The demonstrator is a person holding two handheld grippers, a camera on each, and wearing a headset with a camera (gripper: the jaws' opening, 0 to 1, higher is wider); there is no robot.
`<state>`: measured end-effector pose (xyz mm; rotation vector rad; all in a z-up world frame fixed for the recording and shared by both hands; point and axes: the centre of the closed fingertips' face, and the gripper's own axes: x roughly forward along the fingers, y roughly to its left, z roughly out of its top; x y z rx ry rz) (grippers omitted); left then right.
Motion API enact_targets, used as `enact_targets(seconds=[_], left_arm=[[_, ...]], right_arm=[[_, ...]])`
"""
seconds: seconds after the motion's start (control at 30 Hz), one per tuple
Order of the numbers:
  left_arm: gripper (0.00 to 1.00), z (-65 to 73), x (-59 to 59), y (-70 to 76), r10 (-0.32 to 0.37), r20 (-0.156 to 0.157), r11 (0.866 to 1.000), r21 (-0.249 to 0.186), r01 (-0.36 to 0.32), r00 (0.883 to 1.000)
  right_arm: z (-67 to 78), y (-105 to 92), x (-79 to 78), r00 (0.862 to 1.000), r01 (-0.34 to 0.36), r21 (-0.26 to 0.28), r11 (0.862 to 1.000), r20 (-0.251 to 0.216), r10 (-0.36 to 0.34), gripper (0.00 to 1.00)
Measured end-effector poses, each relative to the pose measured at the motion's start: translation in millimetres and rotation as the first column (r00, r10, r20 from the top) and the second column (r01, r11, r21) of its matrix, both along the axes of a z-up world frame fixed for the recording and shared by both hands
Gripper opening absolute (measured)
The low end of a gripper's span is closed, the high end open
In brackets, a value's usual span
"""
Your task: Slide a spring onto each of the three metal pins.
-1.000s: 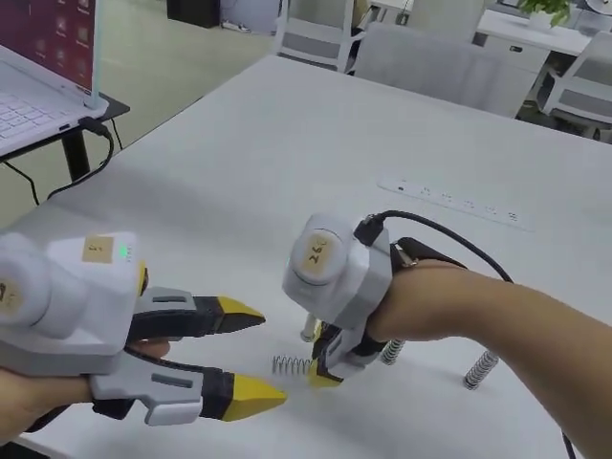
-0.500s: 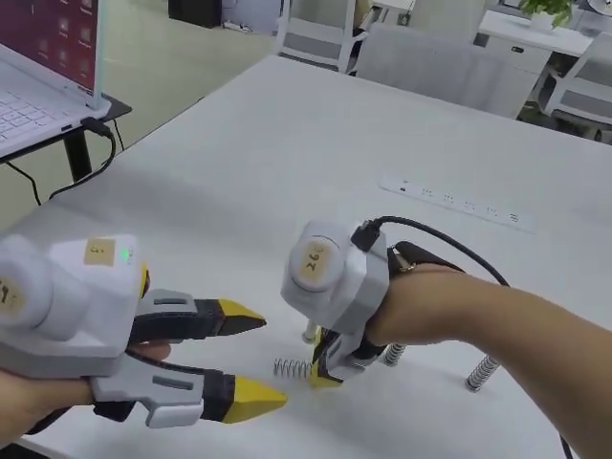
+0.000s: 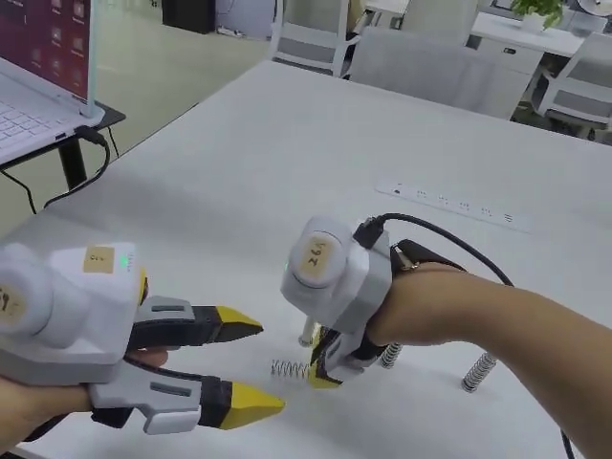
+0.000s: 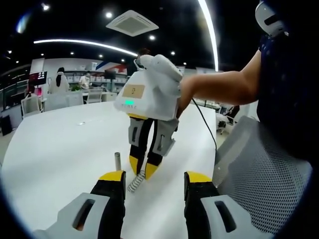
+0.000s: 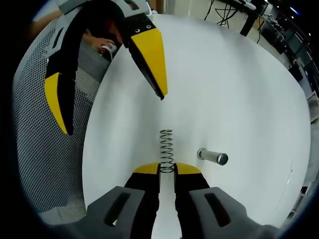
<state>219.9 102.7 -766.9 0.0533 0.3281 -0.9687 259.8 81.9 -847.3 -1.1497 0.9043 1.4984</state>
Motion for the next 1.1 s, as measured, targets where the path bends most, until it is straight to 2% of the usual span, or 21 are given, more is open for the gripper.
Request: enact_targets(seconds=[0.3,0.67,1.1], left_arm=[[0.41,5.3,3.9,-3.3,-0.021,0.012,1.000,0.015,0.020,1.000],[0.39,11.8,4.9,-14.6,-0.060,0.030,0.998,0.029,0.060,0.998],[0.35,12.0,2.6,-31.4,-0.128,0.035,0.991,0.032,0.127,0.991]], right_arm=[[22.3,-6.3,-10.6,1.000,0.002,0.032,0.999,-0.023,-0.002,0.08],[54.2,-15.5,-17.3,1.000,-0.008,0.064,0.998,0.004,0.007,0.08],[69.6,-30.3,-30.8,1.000,-0.020,0.068,0.997,0.020,0.019,0.08]])
